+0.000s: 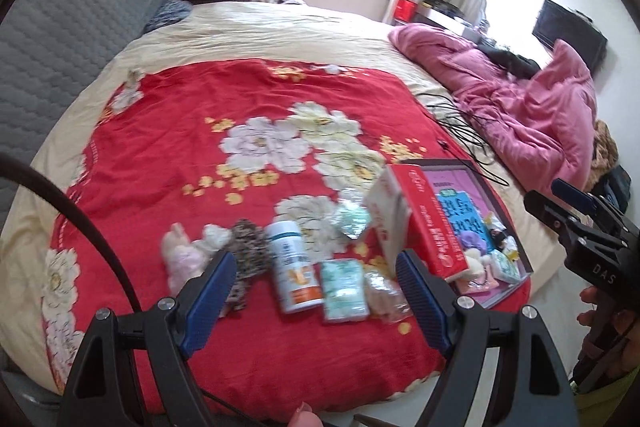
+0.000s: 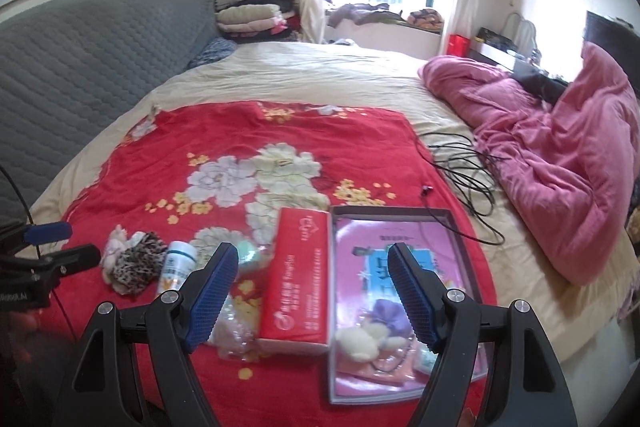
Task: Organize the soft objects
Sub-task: 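Withdraw both open tools from the book back toward the pile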
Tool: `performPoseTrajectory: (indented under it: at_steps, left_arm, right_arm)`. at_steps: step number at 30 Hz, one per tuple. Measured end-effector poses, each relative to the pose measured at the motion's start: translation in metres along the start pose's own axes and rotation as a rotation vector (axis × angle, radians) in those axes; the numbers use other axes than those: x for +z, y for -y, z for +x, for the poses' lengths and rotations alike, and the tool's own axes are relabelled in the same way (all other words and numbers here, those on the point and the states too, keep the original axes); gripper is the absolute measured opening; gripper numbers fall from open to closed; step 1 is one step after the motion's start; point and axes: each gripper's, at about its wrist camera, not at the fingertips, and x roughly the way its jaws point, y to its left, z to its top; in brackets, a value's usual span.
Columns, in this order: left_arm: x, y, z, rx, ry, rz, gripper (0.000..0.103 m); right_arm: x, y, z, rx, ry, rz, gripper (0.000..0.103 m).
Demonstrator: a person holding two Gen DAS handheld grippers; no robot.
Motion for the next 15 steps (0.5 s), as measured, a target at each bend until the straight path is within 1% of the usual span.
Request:
performPoseTrajectory:
  at_steps: [8, 15]
  left_arm:
    - [-0.007, -0.044, -0.011, 0.049, 0.004, -0.051, 0.082]
    - [-0.017, -0.082, -0.013, 0.080, -0.011, -0.095, 0.082]
  right_arm:
    - [0.002, -0.038, 0.007, 0.045, -0.016, -0.066, 0.078]
    - [-0.008, -0.071, 0.016, 0.083, -0.049, -0.152, 0.078]
